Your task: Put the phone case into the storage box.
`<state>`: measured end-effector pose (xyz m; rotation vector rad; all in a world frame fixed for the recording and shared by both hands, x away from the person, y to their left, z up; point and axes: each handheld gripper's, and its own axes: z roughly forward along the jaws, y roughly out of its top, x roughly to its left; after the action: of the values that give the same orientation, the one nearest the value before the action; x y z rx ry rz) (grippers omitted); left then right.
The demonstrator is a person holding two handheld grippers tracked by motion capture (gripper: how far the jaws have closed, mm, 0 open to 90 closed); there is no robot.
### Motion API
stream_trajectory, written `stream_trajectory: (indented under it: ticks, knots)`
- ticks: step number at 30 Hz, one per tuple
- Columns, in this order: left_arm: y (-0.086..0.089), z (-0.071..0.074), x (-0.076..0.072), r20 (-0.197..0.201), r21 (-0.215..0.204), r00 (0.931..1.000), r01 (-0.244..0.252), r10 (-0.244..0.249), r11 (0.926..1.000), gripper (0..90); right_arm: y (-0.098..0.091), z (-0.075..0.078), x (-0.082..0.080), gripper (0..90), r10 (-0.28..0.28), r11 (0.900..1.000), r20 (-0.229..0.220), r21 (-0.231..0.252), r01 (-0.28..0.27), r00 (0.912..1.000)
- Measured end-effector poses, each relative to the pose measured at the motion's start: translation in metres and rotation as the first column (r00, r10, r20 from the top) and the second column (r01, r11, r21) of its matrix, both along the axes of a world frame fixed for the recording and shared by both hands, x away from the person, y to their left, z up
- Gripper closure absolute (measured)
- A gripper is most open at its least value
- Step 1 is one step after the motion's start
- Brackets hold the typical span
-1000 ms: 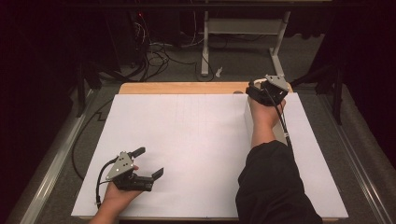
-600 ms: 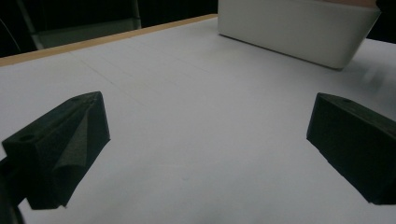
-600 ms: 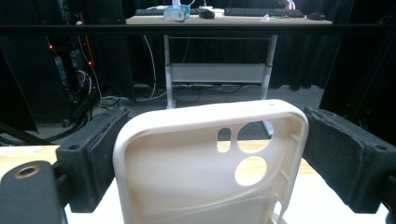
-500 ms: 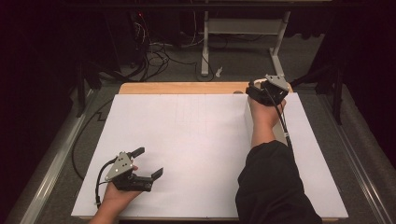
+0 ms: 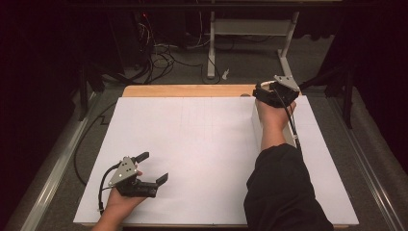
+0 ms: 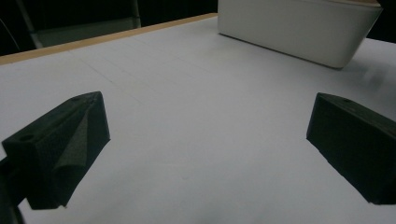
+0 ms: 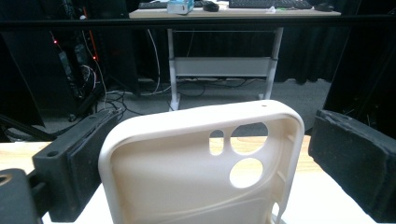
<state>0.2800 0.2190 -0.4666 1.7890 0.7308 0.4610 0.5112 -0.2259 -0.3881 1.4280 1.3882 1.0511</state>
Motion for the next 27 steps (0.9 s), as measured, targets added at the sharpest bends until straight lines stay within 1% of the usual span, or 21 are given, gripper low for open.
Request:
stream_trajectory:
  ticks: [9, 17, 25, 27]
  knots:
    - [0.000, -0.001, 0.000, -0.004, 0.000, 1.0000, -0.001, 0.001, 1.0000, 0.5, -0.001, -0.001, 0.003, 0.6, 0.010, 0.9999, -0.003, 0.007, -0.010, 0.9999]
    - [0.000, -0.001, 0.000, -0.007, 0.002, 1.0000, -0.002, 0.002, 1.0000, 0.5, 0.000, 0.000, 0.006, 0.0, 0.024, 0.9996, -0.016, -0.012, -0.024, 0.9996]
    - [0.001, -0.001, 0.001, -0.010, 0.000, 0.9999, -0.003, 0.003, 1.0000, 0.6, 0.001, 0.001, 0.010, 0.0, 0.027, 0.9996, -0.021, -0.012, -0.027, 0.9994]
    - [0.001, -0.001, 0.000, -0.009, 0.000, 1.0000, -0.002, 0.002, 1.0000, 0.6, 0.001, 0.001, 0.011, 0.0, 0.036, 0.9993, -0.022, -0.007, -0.036, 0.9991]
